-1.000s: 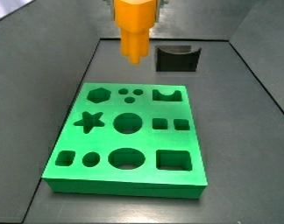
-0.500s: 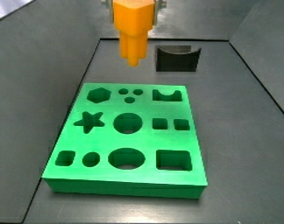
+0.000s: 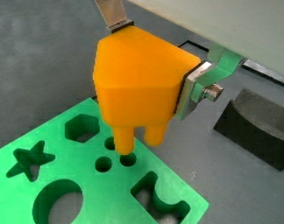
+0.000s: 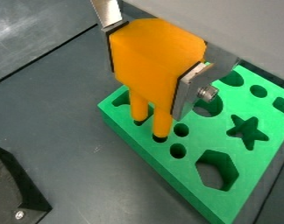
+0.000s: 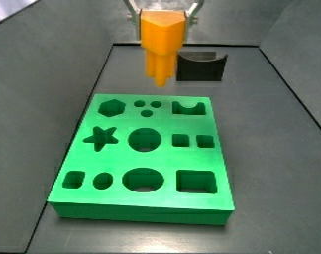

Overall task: Pick up the 3 prong object. Move up. Move to above the board. Insert the 3 prong object.
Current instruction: Insert the 3 prong object.

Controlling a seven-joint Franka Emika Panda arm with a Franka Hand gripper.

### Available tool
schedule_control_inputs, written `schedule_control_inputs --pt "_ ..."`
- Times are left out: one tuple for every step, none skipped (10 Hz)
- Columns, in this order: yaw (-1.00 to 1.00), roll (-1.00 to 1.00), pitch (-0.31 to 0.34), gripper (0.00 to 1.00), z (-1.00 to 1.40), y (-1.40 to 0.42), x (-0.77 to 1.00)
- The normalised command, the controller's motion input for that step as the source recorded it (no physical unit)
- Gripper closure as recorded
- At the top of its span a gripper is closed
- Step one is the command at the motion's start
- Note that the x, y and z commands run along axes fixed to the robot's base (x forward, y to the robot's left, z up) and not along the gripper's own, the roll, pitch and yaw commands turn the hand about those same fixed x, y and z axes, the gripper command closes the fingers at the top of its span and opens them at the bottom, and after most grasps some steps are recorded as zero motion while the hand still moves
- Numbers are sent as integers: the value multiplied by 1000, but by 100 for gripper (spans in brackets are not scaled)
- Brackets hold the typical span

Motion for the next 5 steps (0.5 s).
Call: schedule_control_inputs --pt "0 3 0 100 -129 -120 86" --pt "0 19 0 100 -129 -71 0" --pt "0 6 0 100 -143 -23 -6" --pt "0 0 -19 100 -154 0 -51" --pt "0 0 -27 100 -131 0 -6"
